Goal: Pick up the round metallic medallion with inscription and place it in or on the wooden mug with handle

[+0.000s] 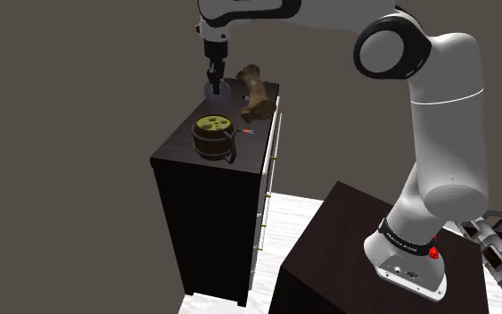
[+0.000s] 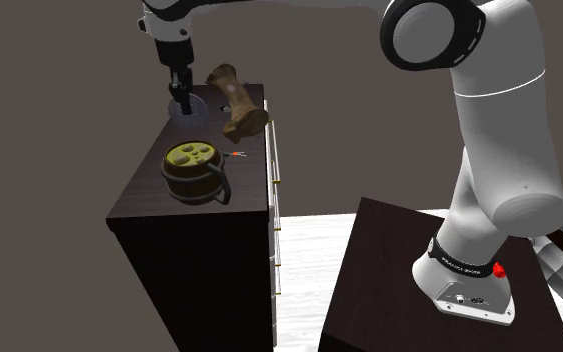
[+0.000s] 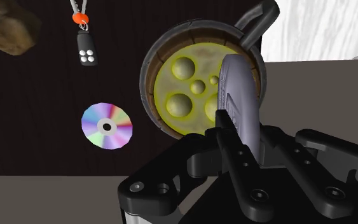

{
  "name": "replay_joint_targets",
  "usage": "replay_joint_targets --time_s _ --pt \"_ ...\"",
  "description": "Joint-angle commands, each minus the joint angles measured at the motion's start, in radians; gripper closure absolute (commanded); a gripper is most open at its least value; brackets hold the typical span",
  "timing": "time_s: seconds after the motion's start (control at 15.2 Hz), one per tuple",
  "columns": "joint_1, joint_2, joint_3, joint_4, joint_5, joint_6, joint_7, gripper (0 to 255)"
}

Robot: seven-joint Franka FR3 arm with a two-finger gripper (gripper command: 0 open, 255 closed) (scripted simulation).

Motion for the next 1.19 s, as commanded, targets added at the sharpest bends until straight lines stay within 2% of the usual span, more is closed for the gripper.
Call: replay_joint_targets --time_s 0.0,0.73,1.12 --pt "0.001 0.001 0.0 -0.026 0.0 0.027 0.002 255" --pt "0.004 -0.006 0.001 -0.19 -0.001 0.185 0.006 255" --pt "0.004 -0.006 0.001 -0.19 -0.001 0.185 0.006 255"
